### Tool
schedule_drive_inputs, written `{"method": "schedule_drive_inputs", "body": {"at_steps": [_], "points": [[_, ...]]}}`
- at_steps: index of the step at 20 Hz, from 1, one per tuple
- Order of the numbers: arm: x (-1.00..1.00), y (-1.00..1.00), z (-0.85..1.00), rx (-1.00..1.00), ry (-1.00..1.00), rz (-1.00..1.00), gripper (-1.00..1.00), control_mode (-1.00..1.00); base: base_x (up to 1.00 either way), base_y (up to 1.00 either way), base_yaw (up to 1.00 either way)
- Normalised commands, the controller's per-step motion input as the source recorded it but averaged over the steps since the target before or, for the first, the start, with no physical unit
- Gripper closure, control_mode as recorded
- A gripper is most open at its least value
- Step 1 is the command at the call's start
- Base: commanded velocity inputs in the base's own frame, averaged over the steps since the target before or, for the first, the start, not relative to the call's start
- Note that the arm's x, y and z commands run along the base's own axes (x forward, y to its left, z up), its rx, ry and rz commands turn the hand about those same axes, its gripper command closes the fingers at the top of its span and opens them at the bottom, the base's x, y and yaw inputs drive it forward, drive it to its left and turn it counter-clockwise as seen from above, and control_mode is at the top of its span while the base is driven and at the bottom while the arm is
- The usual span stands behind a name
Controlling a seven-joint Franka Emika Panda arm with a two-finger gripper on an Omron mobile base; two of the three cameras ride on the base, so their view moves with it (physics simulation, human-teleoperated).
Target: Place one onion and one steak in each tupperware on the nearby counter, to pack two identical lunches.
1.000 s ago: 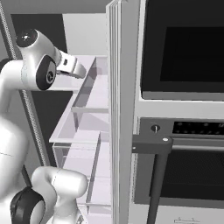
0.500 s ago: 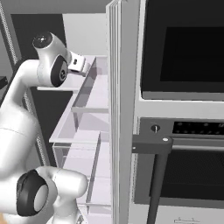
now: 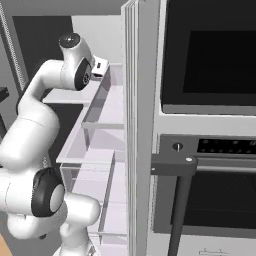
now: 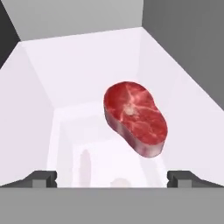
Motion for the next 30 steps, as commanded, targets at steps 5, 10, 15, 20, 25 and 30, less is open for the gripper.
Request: {"method": "schedule_drive_inputs", "body": {"at_steps": [5, 10, 15, 20, 25, 30], "points": [[0.67, -0.17, -0.01, 0.00, 0.12, 0.09, -1.00, -1.00, 0.00, 0.00, 0.00], [0.71, -0.15, -0.13, -0.01, 0.14, 0.08, -1.00, -1.00, 0.00, 0.00, 0.00], [0.66, -0.12, -0.26, -0.02, 0.08, 0.07, -1.00, -1.00, 0.00, 0.00, 0.00], [0.45, -0.15, -0.18, 0.00, 0.02, 0.07, -1.00, -1.00, 0.00, 0.00, 0.00], [0.03, -0.01, -0.35, -0.10, 0.01, 0.06, -1.00, -1.00, 0.00, 0.00, 0.00], [-0.28, 0.06, -0.49, -0.17, 0.00, 0.00, -1.00, -1.00, 0.00, 0.00, 0.00]]}}
